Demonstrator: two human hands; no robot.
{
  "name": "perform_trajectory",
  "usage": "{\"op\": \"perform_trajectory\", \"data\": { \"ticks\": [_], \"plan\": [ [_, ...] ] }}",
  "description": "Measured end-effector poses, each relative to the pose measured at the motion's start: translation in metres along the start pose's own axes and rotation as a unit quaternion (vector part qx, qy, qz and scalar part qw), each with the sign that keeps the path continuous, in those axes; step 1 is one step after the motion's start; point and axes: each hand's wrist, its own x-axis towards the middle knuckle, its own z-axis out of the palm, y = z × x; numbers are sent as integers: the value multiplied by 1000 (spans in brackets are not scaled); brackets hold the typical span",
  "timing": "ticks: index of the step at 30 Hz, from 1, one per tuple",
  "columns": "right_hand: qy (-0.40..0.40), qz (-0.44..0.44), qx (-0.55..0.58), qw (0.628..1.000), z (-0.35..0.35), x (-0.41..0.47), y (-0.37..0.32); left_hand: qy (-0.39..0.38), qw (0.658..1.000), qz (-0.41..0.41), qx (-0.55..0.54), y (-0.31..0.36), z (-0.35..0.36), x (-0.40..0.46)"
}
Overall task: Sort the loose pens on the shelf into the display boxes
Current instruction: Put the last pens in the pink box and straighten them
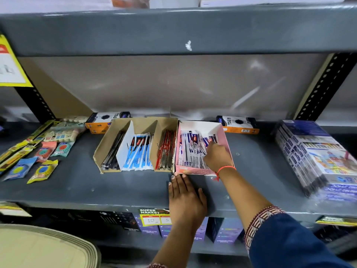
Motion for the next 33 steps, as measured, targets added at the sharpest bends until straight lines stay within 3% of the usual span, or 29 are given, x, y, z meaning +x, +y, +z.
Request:
{"op": "perform_trajectory", "data": {
  "ticks": [3, 9, 16, 22, 33],
  "plan": [
    [-34, 8, 36, 999, 1, 1, -3, 6, 1000, 0, -14, -2, 3, 1],
    [4, -11, 35, 999, 3, -1, -14, -13, 1000, -13, -2, -3, 2, -1],
    [-77, -66, -3, 995, 20, -3, -41, 10, 1000, 8, 20, 1, -7, -3],
    [-69, -40, -74, 994, 24, -3, -42, -2, 999, 10, 30, 1, -7, -3],
    [-91, -14, -86, 992, 25, -2, -55, -14, 999, 2, 32, 2, -11, -3]
  ]
}}
